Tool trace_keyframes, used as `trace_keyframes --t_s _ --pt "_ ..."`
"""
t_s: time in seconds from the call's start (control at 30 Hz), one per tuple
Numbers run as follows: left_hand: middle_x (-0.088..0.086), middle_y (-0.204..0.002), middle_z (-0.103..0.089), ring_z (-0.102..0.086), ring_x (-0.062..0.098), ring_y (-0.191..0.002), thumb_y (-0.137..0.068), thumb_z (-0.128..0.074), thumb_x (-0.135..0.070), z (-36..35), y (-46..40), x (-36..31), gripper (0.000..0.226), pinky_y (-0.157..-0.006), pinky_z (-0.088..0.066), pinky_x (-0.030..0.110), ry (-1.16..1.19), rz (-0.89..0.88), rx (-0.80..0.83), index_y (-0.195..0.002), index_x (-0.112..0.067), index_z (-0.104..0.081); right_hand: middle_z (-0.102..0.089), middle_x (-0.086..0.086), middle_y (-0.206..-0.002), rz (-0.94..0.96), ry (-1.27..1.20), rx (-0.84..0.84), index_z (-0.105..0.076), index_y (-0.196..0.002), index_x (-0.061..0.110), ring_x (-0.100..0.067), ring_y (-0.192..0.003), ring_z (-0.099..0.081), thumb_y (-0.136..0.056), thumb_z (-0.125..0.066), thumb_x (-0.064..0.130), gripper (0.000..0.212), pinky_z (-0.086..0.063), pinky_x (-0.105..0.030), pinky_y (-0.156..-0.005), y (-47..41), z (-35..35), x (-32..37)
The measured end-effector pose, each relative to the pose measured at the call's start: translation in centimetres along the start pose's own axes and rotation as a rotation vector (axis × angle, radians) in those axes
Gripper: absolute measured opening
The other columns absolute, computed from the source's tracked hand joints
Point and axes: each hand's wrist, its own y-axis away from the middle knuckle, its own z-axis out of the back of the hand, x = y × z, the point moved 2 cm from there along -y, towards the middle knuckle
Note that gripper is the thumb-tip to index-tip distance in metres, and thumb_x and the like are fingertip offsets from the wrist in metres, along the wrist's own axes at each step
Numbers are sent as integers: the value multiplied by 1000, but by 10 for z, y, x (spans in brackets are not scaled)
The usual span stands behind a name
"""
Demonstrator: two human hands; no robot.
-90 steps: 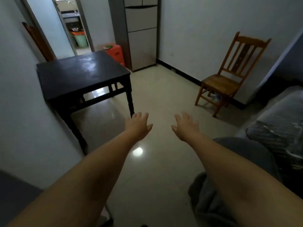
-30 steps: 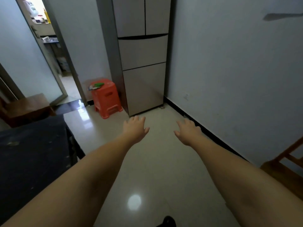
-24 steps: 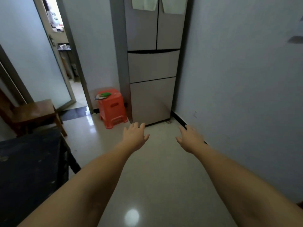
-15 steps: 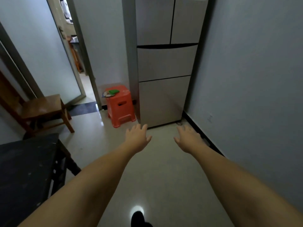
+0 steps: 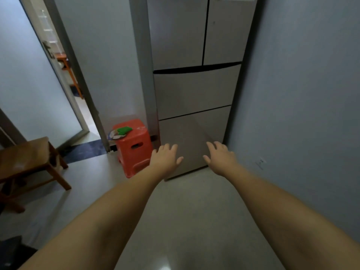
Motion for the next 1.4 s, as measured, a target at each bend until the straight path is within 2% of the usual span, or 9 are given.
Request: trace_keyframes --t_s 0.13,0.5,0.87,1.07,1.17,1.23,1.4 --pt "10 -144 -38 -36 29 -134 -97 -38 -49 -5 -63 3 59 -108 -31 45 2 9 46 -147 -20 -26 -14 -7 -159 -17 27 24 -13 -153 22 -28 -144 -19 -102 -32 44 59 -28 -46 -110 -66 7 -16" --pt "12 -144 -39 -38 30 -133 -96 -39 -51 12 -256 37 61 -106 -35 47 71 206 -41 -147 -19 -28 -15 -10 -158 65 75 11 -17 -152 19 -29 -144 -19 -102 -33 43 58 -28 -48 -109 -276 49 -51" --pt "14 -143 -40 -40 34 -130 -96 -41 -50 37 -402 97 63 -101 -40 49 216 339 -104 -146 -15 -27 -14 -10 -159 240 86 -53 -15 -153 18 -29 -145 -17 -102 -33 42 59 -28 -48 -110 -444 96 17" --pt "13 -149 -35 -40 33 -134 -92 -47 -53 50 -479 143 77 -106 -41 48 447 371 -152 -151 -14 -16 -4 -6 -162 267 19 -162 -2 -155 12 -21 -149 -5 -101 -36 41 70 -16 -45 -119 -509 120 60" --pt "12 -149 -37 -41 32 -134 -84 -54 -57 50 -519 169 83 -106 -41 51 662 368 -195 -150 -21 -19 -9 -6 -161 270 33 -179 -6 -154 10 -20 -149 -6 -101 -36 41 68 -13 -45 -120 -536 128 78" --pt "11 -147 -40 -44 31 -132 -81 -57 -58 49 -538 177 84 -105 -43 50 790 372 -194 -148 -18 -24 -16 -7 -159 246 51 -152 -11 -153 10 -22 -148 -12 -101 -36 42 66 -14 -47 -119 -553 125 83" --pt "13 -131 -55 -56 30 -118 -93 -57 -36 48 -549 182 53 -96 -47 37 948 341 -201 -134 -7 -39 -17 -9 -157 234 73 -72 -13 -152 11 -26 -147 -12 -100 -39 43 66 -12 -49 -119 -574 112 82"
